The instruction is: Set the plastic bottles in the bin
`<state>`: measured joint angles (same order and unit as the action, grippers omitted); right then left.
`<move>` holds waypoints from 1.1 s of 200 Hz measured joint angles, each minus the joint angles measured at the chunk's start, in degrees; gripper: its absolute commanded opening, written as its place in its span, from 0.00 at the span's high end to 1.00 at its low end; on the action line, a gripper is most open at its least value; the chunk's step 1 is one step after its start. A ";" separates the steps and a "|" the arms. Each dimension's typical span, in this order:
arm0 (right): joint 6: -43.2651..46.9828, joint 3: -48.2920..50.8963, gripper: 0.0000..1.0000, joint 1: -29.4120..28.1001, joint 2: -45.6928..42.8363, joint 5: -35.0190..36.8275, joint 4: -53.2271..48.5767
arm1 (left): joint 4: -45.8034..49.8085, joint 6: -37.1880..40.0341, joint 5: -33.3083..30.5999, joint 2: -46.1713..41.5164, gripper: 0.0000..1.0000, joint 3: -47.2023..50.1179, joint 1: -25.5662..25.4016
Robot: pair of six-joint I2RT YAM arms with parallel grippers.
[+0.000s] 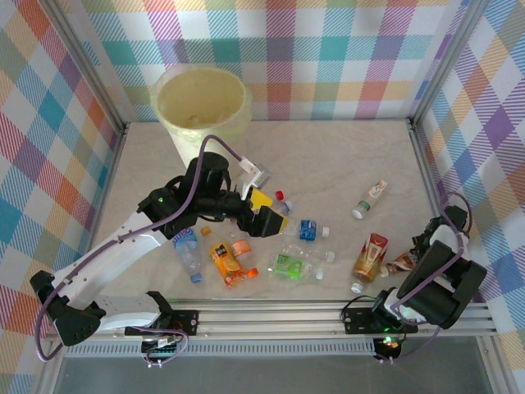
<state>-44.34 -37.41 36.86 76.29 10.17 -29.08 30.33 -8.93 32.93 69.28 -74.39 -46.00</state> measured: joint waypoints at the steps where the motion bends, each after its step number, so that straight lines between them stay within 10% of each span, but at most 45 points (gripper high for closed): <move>1: 0.00 -0.07 0.42 -0.02 0.00 -0.02 0.00 | 0.00 0.00 0.00 0.00 0.00 0.00 0.00; 80: 1.79 -7.39 0.47 -2.60 -1.38 -4.26 0.76 | -0.13 -0.26 0.00 1.55 0.00 0.00 0.00; 220: 1.51 -23.19 0.48 -23.65 -6.40 -13.97 3.72 | -8.92 -10.25 -3.37 6.23 0.00 2.93 0.00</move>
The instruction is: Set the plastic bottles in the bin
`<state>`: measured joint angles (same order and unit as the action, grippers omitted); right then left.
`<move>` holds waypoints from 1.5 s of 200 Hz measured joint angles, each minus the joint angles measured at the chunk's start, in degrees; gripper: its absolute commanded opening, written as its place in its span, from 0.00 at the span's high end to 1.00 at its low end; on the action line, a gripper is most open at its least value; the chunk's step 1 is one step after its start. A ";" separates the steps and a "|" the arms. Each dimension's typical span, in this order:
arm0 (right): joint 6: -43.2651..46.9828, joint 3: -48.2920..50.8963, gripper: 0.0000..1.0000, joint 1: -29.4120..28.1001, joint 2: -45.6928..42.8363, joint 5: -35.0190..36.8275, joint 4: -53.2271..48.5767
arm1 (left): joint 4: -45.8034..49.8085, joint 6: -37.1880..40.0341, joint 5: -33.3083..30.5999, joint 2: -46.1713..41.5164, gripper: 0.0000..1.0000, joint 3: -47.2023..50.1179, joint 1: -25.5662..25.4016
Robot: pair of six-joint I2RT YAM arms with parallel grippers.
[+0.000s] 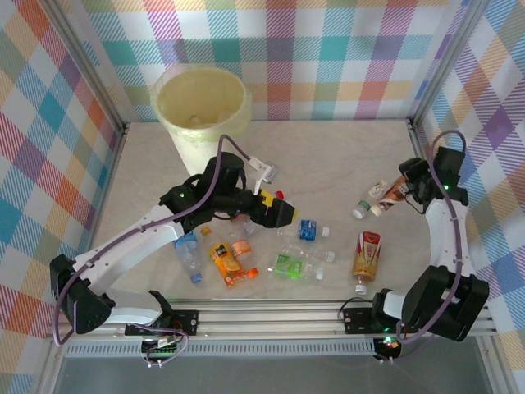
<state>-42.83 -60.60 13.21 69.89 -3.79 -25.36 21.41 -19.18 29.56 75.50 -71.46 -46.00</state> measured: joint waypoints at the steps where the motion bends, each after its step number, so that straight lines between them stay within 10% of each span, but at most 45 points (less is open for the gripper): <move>1: 0.00 -0.04 0.48 -0.22 -0.04 -0.07 0.02 | -0.09 -0.07 0.00 0.02 0.00 0.00 0.00; 87: -1.05 -8.07 0.48 -23.54 -2.29 -3.91 3.06 | -6.36 -5.51 4.28 0.33 0.02 0.07 1.53; 194: -3.43 -9.97 0.49 -31.54 -1.97 -20.65 15.08 | -21.16 -13.03 14.47 7.13 0.06 1.31 5.31; 300: -6.01 -10.58 0.47 -33.70 0.42 -25.88 19.32 | -29.38 -15.87 19.78 10.91 0.52 1.57 3.37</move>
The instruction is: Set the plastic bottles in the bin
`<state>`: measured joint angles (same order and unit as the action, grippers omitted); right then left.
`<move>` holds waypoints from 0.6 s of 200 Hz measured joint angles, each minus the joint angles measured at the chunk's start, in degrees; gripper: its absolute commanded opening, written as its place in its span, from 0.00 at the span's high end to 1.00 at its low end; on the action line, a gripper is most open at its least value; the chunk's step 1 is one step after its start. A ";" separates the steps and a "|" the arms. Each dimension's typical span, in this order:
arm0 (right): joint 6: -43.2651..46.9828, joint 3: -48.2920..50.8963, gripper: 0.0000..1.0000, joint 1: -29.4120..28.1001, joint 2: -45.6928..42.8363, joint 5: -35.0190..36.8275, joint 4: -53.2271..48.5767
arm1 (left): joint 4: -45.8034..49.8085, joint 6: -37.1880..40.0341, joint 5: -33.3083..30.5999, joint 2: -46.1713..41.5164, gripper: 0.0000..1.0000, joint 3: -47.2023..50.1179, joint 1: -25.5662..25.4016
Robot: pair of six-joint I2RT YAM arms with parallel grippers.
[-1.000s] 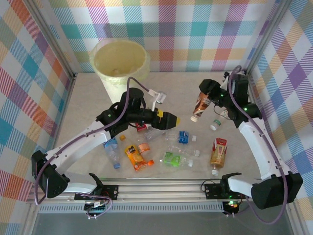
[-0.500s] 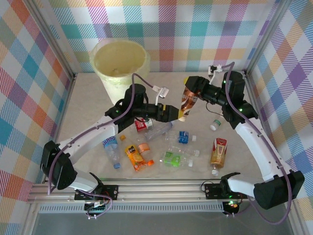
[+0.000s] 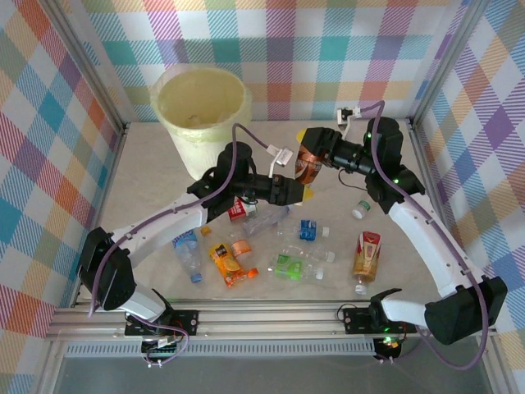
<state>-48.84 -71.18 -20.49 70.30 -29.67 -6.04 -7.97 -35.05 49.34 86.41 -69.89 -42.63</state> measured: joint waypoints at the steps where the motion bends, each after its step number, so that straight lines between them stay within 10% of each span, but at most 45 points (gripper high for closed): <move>1: 0.00 0.00 0.47 0.00 0.00 -0.02 0.00 | 0.02 0.07 0.00 0.00 0.53 0.00 0.00; 120: 0.07 -0.17 0.20 -0.22 0.11 -3.13 0.63 | 7.26 3.50 -3.19 -4.94 0.74 0.50 0.37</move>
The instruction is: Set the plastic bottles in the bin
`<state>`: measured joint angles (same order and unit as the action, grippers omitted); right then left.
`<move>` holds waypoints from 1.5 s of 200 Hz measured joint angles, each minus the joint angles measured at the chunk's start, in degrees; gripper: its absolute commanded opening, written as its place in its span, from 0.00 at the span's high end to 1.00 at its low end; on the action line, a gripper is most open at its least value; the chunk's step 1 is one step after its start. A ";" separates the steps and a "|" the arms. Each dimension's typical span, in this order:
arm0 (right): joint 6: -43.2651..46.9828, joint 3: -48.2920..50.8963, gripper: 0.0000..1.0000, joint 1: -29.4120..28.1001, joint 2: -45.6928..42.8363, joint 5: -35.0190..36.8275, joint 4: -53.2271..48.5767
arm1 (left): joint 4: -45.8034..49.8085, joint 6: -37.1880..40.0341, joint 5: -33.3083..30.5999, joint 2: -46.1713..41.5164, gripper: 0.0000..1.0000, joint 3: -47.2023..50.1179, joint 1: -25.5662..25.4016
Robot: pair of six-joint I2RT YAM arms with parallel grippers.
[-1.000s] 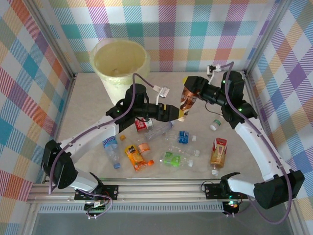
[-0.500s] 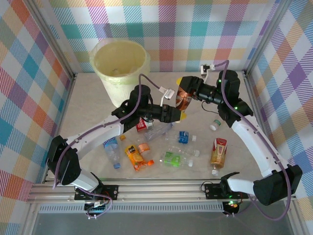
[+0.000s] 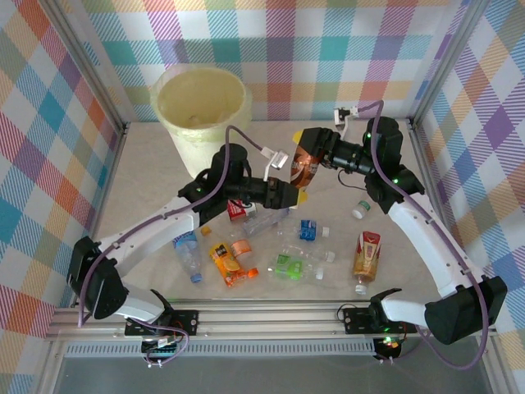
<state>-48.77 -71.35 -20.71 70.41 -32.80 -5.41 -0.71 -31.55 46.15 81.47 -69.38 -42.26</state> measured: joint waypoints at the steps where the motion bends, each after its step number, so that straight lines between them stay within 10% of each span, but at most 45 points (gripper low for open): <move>1: 0.00 0.00 0.19 0.00 0.00 -0.04 0.00 | 0.04 0.00 -0.09 -0.13 0.74 0.04 0.04; 48: 0.98 -0.13 0.00 -0.11 -0.02 -0.92 0.04 | 5.95 1.92 -2.05 -4.55 0.73 0.59 2.58; 125: 9.60 -0.90 0.00 0.07 -5.57 2.86 -10.43 | 24.85 10.49 -10.27 -4.85 0.69 -11.65 11.74; 300: 23.45 -2.38 0.00 0.07 -8.94 14.23 -28.06 | 53.46 21.14 -36.04 29.83 0.67 -62.93 29.42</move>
<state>-25.32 -73.73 -20.64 61.47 -18.57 -33.47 52.75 -10.41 10.11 111.31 -132.31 -12.84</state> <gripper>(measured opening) 0.997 0.366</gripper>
